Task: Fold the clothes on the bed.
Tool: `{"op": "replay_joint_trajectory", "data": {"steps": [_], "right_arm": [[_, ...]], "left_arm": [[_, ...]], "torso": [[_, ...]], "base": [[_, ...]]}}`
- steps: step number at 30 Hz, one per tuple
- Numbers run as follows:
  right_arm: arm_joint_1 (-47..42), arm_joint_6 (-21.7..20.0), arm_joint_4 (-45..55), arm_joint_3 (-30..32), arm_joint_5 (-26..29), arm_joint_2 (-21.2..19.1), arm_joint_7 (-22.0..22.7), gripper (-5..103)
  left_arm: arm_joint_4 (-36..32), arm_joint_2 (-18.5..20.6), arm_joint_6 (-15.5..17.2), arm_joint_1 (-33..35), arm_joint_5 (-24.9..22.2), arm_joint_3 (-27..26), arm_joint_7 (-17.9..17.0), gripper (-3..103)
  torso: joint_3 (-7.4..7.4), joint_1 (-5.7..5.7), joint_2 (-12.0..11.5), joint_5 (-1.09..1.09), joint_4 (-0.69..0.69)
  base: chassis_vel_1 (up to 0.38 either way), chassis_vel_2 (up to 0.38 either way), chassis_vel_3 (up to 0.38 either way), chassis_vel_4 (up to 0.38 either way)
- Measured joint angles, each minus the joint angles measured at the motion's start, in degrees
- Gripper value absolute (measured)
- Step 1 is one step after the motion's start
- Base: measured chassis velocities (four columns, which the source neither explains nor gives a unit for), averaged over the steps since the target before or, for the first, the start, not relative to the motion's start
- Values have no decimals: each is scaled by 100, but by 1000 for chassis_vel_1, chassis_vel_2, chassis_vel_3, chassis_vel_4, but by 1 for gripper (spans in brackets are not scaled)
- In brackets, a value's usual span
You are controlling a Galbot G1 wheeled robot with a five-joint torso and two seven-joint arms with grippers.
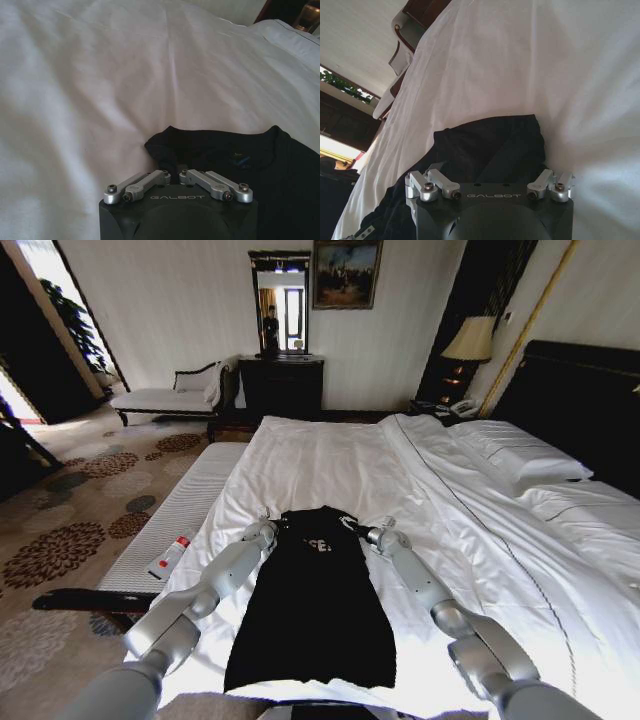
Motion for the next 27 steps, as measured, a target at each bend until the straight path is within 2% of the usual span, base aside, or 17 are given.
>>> {"op": "replay_joint_trajectory", "data": {"steps": [1,3,4,7,10,15,16,18,20,23,27], "right_arm": [[39,12,-48,1,27,7,-8,84],[62,32,-75,-4,38,-1,-38,73],[62,32,-75,-4,38,-1,-38,73],[68,60,-75,-27,30,-23,-63,57],[71,84,-74,-36,23,-25,-64,52],[71,111,-67,-57,-9,-29,-101,24],[71,111,-67,-57,-9,-29,-101,24],[73,121,-68,-68,-25,-37,-123,14],[73,126,-66,-77,-34,-44,-129,14],[73,132,-33,-108,-62,-69,-148,2],[44,148,51,-131,-88,-114,-171,1]], "left_arm": [[0,-10,0,-1,-2,7,1,2],[3,-22,0,-3,-2,22,3,2],[3,-22,0,-3,-2,22,3,2],[5,-36,0,-3,-2,24,6,2],[8,-43,0,-3,-3,24,9,2],[49,-91,-7,-3,18,4,23,2],[49,-91,-7,-3,18,4,23,2],[52,-103,-13,-2,31,-19,25,2],[52,-105,-17,0,37,-29,27,2],[48,-106,-29,12,59,-51,37,2],[5,-99,-42,60,89,-77,39,2]], "torso": [[0,0,0,0,1],[0,0,0,0,1],[0,0,0,0,1],[0,0,0,1,0],[0,0,0,1,0],[0,0,0,1,0],[0,0,0,1,0],[0,0,0,1,0],[0,0,0,1,0],[0,0,0,1,0],[0,0,0,0,0]], "base": [[0,0,0,0],[0,0,0,0],[0,0,0,0],[0,0,0,0],[0,0,0,0],[0,0,0,0],[0,0,0,0],[0,0,0,0],[0,0,0,0],[0,0,0,0],[0,0,0,0]]}}
